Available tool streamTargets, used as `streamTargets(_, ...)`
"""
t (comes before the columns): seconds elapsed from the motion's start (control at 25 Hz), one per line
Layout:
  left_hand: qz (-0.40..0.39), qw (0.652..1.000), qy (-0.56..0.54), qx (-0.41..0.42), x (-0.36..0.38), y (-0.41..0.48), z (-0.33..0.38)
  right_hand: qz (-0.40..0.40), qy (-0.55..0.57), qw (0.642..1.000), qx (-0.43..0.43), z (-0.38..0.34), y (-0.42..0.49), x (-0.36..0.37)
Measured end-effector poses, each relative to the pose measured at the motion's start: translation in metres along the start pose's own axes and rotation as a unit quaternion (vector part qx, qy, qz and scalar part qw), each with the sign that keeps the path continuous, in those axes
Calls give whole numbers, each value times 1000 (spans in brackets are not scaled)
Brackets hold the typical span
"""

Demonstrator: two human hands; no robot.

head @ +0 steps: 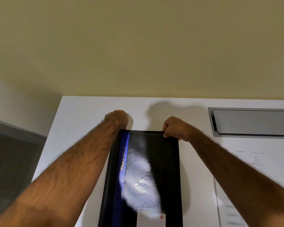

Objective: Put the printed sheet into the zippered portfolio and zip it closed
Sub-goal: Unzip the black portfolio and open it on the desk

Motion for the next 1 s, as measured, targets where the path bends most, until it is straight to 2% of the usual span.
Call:
streamTargets(0.12, -20, 1000, -11, 21, -2, -10, 9, 8, -3, 1000, -5, -4, 0, 0)
streamTargets(0.24, -28, 998, -49, -9, 1, -14, 4, 13, -5, 1000, -4, -6, -1, 0)
streamTargets(0.52, -46, 998, 50, 10, 7, -5, 10, 29, -3, 1000, -12, -13, 1, 3)
streamTargets(0.88, -102, 994, 19, -40, -6, -11, -10, 47, 25, 998, -16, -10, -2, 0)
streamTargets(1.0, -94, 994, 11, -57, -9, -16, -6, 60, 23, 998, -25, -16, -2, 1)
Point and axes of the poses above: each hand's wrist, its own y-axis towards the middle knuckle, its own x-axis out of the palm, z = x × y, the point moved 9 cm from there along y, towards the middle knuckle
